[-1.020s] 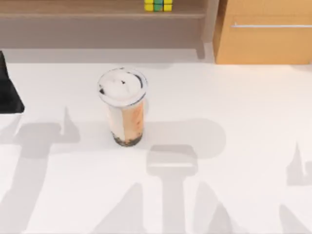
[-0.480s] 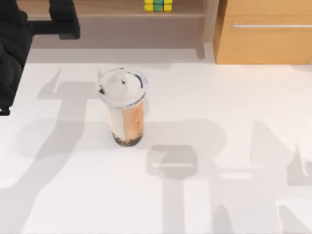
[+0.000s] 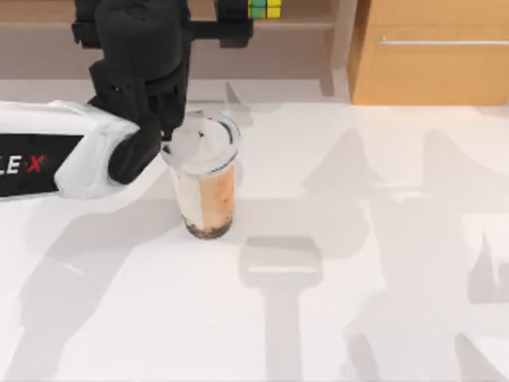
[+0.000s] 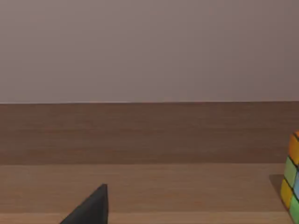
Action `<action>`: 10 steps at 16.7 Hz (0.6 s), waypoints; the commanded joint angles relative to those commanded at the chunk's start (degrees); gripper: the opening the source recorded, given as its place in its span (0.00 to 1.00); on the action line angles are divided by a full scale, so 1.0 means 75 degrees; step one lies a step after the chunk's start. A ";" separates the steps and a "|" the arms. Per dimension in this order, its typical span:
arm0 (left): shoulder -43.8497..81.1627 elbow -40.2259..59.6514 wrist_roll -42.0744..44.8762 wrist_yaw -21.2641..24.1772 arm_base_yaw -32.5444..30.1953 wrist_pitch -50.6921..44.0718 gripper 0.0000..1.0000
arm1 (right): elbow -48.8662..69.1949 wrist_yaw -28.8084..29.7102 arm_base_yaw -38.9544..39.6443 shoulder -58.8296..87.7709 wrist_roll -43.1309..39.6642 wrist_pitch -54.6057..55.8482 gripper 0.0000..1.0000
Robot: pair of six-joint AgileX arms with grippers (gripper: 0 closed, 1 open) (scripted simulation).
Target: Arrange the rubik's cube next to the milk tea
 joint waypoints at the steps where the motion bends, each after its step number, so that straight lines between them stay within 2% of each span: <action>1: 0.0577 0.0339 0.0002 -0.0157 -0.0173 0.0233 1.00 | 0.0000 0.0000 0.0000 0.0000 0.0000 0.0000 1.00; 6: 0.2669 0.1691 0.0024 -0.0821 -0.0915 0.1247 1.00 | 0.0000 0.0000 0.0000 0.0000 0.0000 0.0000 1.00; 10: 0.3278 0.2063 0.0039 -0.0986 -0.1073 0.1506 1.00 | 0.0000 0.0000 0.0000 0.0000 0.0000 0.0000 1.00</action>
